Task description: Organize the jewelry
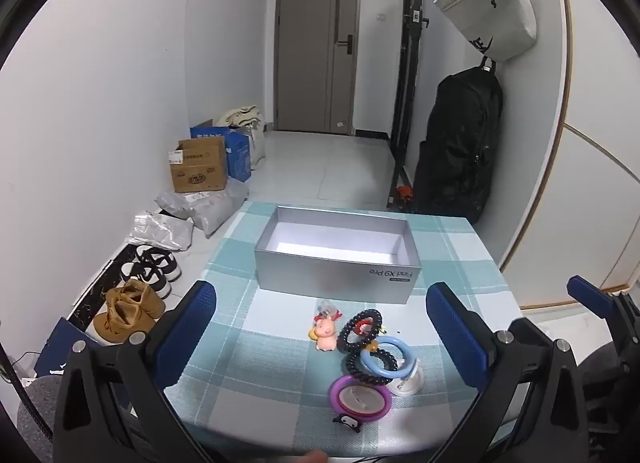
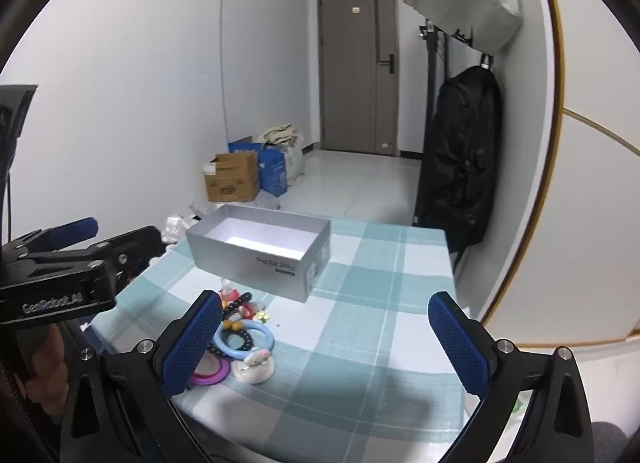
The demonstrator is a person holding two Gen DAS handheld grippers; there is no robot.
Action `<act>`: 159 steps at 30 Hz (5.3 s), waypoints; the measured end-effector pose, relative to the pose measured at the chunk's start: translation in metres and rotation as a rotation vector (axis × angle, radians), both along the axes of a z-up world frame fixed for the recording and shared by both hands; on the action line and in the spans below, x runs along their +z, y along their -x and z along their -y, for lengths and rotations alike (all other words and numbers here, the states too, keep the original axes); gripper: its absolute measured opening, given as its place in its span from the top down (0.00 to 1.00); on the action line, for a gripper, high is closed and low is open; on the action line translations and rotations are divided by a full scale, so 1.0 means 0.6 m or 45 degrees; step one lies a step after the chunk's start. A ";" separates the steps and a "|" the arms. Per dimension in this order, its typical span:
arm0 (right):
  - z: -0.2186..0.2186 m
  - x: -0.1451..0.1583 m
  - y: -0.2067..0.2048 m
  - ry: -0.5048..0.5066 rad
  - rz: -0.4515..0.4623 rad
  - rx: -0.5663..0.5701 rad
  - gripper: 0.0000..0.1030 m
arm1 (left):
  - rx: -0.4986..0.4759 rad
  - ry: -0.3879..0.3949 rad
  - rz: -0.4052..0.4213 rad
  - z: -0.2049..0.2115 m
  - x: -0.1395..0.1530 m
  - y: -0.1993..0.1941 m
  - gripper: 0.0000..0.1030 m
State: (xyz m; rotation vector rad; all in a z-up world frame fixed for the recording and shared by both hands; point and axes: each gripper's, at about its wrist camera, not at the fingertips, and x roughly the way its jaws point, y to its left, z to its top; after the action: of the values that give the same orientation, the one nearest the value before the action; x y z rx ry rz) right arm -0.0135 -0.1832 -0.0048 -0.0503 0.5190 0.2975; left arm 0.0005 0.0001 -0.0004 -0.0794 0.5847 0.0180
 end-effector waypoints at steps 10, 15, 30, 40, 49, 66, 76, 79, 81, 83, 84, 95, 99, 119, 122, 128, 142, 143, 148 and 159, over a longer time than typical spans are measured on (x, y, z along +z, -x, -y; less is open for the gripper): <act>-0.007 -0.005 -0.002 0.023 -0.048 -0.028 0.00 | 0.012 -0.025 -0.007 -0.008 0.020 -0.004 0.01; -0.008 -0.011 -0.003 0.021 -0.045 -0.033 0.00 | 0.011 -0.021 -0.007 -0.005 0.007 0.003 0.01; -0.002 -0.012 -0.004 -0.003 -0.065 -0.034 0.00 | -0.005 0.010 -0.024 -0.008 0.001 0.001 0.01; -0.002 -0.007 -0.003 -0.005 -0.052 -0.041 0.00 | -0.015 -0.011 -0.019 -0.001 -0.002 0.003 0.01; 0.000 -0.003 -0.003 -0.008 -0.042 -0.056 0.00 | -0.023 -0.008 -0.017 0.003 -0.001 0.003 0.01; -0.001 0.000 -0.002 0.000 -0.034 -0.066 0.00 | -0.065 0.020 -0.044 0.000 -0.007 0.000 0.01; 0.005 -0.001 -0.004 -0.012 -0.044 -0.073 0.00 | -0.078 0.045 -0.081 0.002 -0.015 -0.004 0.01; 0.006 -0.001 -0.005 -0.019 -0.046 -0.077 0.00 | -0.084 0.056 -0.100 0.001 -0.019 -0.008 0.01; 0.008 -0.002 -0.007 -0.025 -0.053 -0.082 0.00 | -0.088 0.057 -0.110 0.001 -0.022 -0.010 0.01; 0.010 -0.003 -0.011 -0.035 -0.063 -0.089 0.00 | -0.102 0.071 -0.133 0.001 -0.026 -0.013 0.01; 0.011 -0.004 -0.013 -0.041 -0.069 -0.094 0.00 | -0.110 0.081 -0.144 0.000 -0.028 -0.015 0.01; 0.032 -0.015 -0.045 -0.108 -0.143 -0.141 0.00 | -0.242 0.177 -0.399 -0.009 -0.086 -0.027 0.01; 0.044 -0.025 -0.068 -0.158 -0.207 -0.158 0.00 | -0.306 0.151 -0.482 0.005 -0.106 -0.029 0.01; 0.044 -0.040 -0.094 -0.210 -0.298 -0.120 0.00 | -0.400 -0.038 -0.643 0.037 -0.145 -0.038 0.51; 0.046 -0.041 -0.092 -0.216 -0.305 -0.121 0.00 | -0.396 0.003 -0.652 0.028 -0.145 -0.043 0.52; 0.046 -0.041 -0.092 -0.219 -0.305 -0.123 0.00 | -0.362 0.153 -0.657 0.001 -0.136 -0.048 0.52; 0.028 -0.061 -0.096 -0.182 -0.374 -0.087 0.00 | -0.358 0.282 -0.572 -0.017 -0.106 -0.055 0.52; 0.027 -0.063 -0.097 -0.181 -0.380 -0.087 0.00 | -0.356 0.291 -0.564 -0.018 -0.104 -0.059 0.52; 0.023 -0.073 -0.100 -0.171 -0.410 -0.084 0.00 | -0.327 0.361 -0.543 -0.034 -0.095 -0.081 0.52; 0.010 -0.083 -0.105 -0.140 -0.442 -0.081 0.00 | -0.329 0.313 -0.675 -0.033 -0.123 -0.130 0.52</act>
State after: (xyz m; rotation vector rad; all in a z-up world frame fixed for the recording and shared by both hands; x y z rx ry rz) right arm 0.0497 -0.1895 -0.0547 0.1270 0.8460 0.2735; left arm 0.0786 0.0200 -0.0743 -0.2414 1.1225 -0.2919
